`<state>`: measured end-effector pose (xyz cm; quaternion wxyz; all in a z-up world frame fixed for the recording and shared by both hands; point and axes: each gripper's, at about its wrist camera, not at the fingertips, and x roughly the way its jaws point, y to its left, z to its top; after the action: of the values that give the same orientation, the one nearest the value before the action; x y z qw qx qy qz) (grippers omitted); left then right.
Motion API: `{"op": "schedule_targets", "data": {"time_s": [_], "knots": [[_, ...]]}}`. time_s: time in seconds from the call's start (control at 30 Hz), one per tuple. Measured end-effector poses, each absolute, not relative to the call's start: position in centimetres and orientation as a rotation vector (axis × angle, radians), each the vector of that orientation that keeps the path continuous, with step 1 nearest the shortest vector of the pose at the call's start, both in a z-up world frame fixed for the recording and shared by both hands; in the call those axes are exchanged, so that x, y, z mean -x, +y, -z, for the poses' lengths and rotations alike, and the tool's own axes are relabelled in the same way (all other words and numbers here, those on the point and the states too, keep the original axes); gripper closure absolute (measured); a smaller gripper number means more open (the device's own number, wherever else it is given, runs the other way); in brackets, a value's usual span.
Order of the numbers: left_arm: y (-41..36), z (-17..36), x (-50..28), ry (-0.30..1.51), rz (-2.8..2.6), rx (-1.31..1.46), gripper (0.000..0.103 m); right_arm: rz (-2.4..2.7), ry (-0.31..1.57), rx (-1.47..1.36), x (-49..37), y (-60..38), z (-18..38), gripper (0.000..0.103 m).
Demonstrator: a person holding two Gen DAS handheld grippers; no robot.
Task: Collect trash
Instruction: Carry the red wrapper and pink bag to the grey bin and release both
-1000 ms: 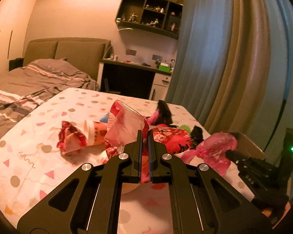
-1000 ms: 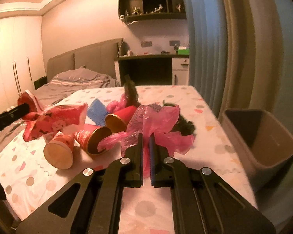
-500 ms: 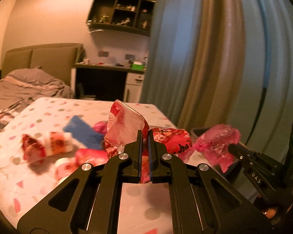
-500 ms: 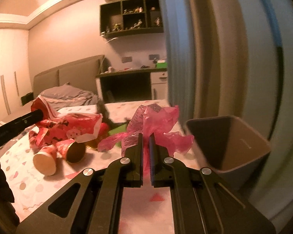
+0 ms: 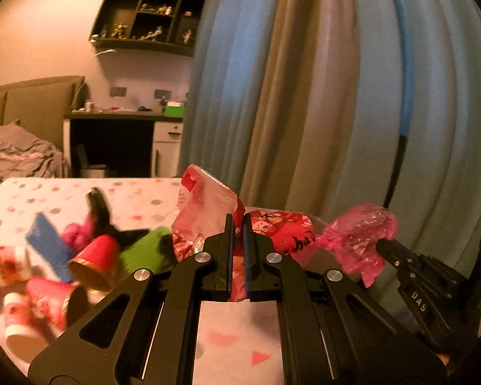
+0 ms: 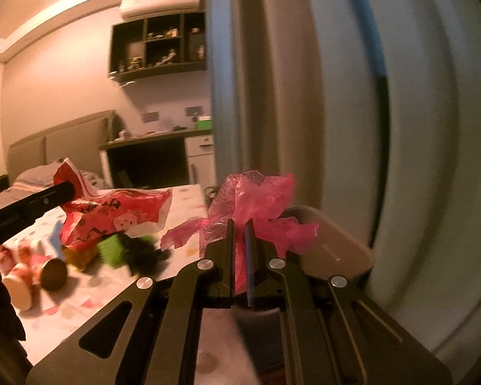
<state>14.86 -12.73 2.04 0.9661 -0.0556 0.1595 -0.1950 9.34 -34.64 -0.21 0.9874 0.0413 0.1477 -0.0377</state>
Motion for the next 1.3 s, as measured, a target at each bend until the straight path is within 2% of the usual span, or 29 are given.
{"op": "schedule_targets", "data": {"time_s": [0.53,1.3], "knots": [[-22.2,0.2,-20.8,0.331,0.481,0.048,0.099,0.218,0.297,-0.126,-12.9,-40.0,1.1,0.097],[-26.1,3.8,-24.8,0.462,0.55,0.052,0.097,0.23,0.376,-0.12,-15.7,-41.0,2.8,0.097]]}}
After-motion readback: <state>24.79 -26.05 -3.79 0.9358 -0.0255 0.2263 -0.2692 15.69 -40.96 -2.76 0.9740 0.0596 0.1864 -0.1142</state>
